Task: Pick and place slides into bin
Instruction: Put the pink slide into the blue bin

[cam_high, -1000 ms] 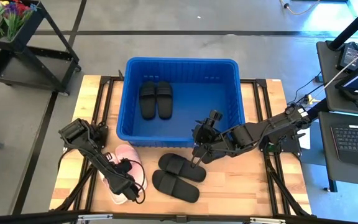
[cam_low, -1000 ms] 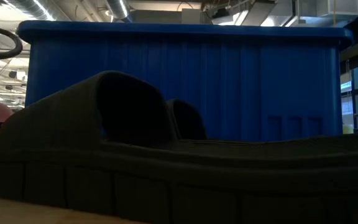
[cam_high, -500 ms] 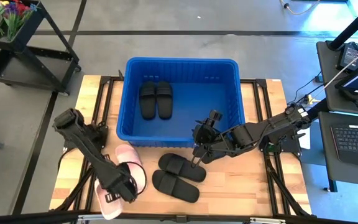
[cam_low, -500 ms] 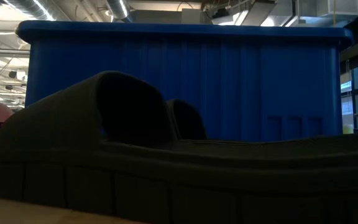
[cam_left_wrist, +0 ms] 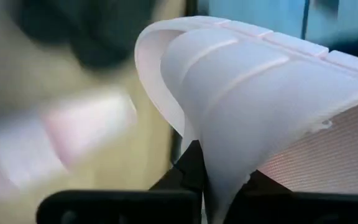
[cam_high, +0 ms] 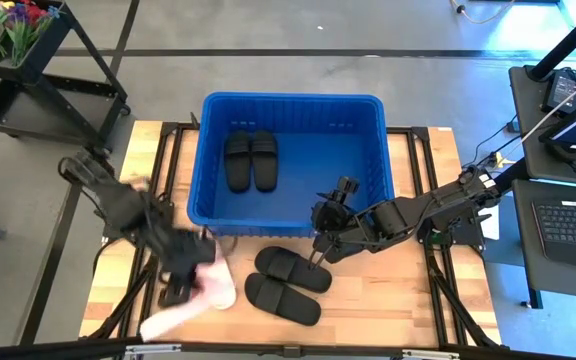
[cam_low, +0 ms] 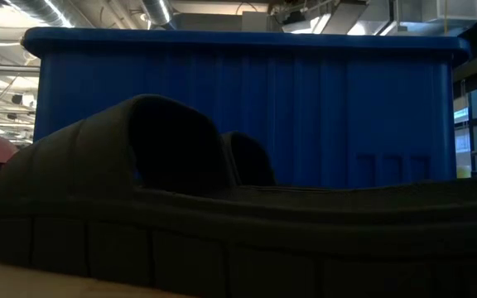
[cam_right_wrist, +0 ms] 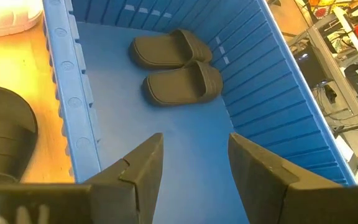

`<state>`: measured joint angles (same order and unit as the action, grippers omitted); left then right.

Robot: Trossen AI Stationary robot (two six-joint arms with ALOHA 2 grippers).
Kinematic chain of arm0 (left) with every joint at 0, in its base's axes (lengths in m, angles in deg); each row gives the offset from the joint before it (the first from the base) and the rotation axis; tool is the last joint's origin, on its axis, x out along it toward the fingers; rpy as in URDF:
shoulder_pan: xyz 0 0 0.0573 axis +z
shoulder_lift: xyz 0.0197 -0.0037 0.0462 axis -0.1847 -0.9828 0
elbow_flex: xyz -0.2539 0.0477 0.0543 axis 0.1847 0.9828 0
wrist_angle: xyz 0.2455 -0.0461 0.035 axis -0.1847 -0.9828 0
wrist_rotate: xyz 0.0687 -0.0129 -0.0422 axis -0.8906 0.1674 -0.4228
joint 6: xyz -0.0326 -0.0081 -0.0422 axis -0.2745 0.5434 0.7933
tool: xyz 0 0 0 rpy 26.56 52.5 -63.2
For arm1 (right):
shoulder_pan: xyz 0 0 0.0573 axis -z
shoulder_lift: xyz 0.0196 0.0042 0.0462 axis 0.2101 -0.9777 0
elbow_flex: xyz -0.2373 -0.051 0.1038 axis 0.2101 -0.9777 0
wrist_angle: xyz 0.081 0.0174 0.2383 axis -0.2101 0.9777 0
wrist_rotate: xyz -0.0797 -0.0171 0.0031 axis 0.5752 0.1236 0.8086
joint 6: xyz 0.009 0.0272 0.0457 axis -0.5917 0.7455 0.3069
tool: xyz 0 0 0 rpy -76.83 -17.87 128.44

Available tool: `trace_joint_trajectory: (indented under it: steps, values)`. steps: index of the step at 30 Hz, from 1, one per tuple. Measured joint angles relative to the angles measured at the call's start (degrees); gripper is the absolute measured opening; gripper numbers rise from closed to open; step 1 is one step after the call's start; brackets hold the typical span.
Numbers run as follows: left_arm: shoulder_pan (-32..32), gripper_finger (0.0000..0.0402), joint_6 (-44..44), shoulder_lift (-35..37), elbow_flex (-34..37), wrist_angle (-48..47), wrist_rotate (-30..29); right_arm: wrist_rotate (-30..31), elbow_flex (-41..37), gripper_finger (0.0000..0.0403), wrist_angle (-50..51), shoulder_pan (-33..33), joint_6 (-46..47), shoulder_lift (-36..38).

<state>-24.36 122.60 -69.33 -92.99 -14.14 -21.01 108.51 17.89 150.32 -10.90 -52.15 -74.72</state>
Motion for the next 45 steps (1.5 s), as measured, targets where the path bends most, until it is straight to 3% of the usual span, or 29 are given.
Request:
trace_joint_trajectory:
  steps: [4, 9, 15, 21, 29, 39, 45]
  values:
    - [7.0, 0.0004, -6.2, 1.0, -5.0, -3.4, -12.2, 2.4, 0.0, 0.0181, 2.6, 0.1, 6.1, 0.7]
    - [17.5, 0.0005, -18.4, 0.6, -6.3, -5.4, -22.6, 3.6, 0.0, 0.0181, 10.4, 1.3, 16.4, 4.3]
    - [31.2, 0.0002, -34.0, -4.4, -6.3, 2.7, -35.0, 3.6, 0.0, 0.0181, 17.8, 4.0, 23.2, 9.4]
    - [43.5, 0.0002, -47.7, -13.6, -6.3, 15.1, -35.7, 4.0, 0.0, 0.0181, 18.4, 7.7, 23.9, 11.6]
    - [53.7, 0.0002, -53.8, -27.2, -6.3, 21.6, -37.9, 4.0, 0.0, 0.0181, 20.4, 12.4, 23.8, 11.4]
    - [56.5, 0.0004, -58.6, -39.9, -6.3, 26.0, -36.9, 4.0, 0.0, 0.0181, 20.2, 17.8, 24.0, 11.4]
    - [56.4, 0.0008, -59.8, -44.1, -6.3, 30.3, -36.7, 4.0, 0.0, 0.0181, 20.1, 18.7, 24.1, 11.4]
